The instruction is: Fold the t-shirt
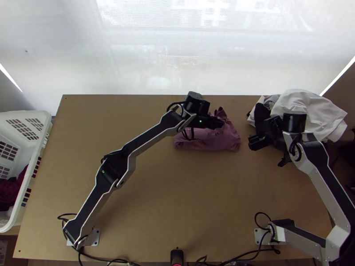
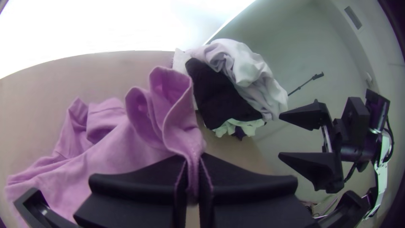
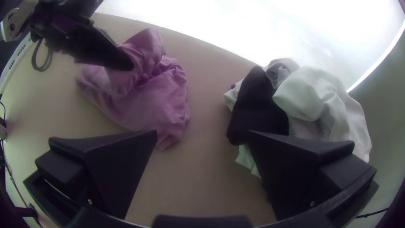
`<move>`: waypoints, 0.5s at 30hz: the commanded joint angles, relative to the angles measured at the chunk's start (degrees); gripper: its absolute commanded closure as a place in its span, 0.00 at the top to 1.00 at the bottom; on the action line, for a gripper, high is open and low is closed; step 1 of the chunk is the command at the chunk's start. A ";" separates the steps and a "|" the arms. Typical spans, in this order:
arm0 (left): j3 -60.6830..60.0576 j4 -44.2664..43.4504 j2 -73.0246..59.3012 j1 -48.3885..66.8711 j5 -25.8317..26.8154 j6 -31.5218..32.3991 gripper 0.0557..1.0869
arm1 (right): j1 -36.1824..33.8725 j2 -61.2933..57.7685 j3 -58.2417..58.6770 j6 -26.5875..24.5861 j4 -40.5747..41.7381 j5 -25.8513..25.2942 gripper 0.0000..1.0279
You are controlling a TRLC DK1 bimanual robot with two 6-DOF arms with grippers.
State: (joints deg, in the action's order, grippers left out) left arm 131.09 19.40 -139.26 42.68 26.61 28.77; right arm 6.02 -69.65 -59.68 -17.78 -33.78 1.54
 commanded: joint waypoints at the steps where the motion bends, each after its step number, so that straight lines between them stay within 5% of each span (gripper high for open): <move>1: 1.19 -3.75 -5.32 1.88 -1.39 1.28 0.30 | -0.13 -0.31 1.15 0.11 -0.15 0.13 0.96; 3: 1.19 -2.70 -5.32 1.97 -1.21 1.11 0.73 | -0.13 -0.75 1.76 0.11 0.38 0.22 0.96; 5: 0.92 -0.33 -3.74 1.45 -0.77 0.93 0.95 | -0.05 -1.28 2.20 0.11 1.08 0.22 0.96; 8: -1.10 2.57 1.27 -0.75 0.90 0.32 0.95 | 0.75 -2.16 1.94 -0.06 2.05 0.22 0.96; 15: -4.17 23.84 10.24 -8.84 1.16 -14.71 0.95 | 4.00 -9.01 -3.07 -0.76 6.18 0.22 0.96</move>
State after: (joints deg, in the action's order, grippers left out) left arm 129.12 27.14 -134.82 39.62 27.22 24.34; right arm 7.46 -73.30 -59.35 -18.04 -30.85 1.78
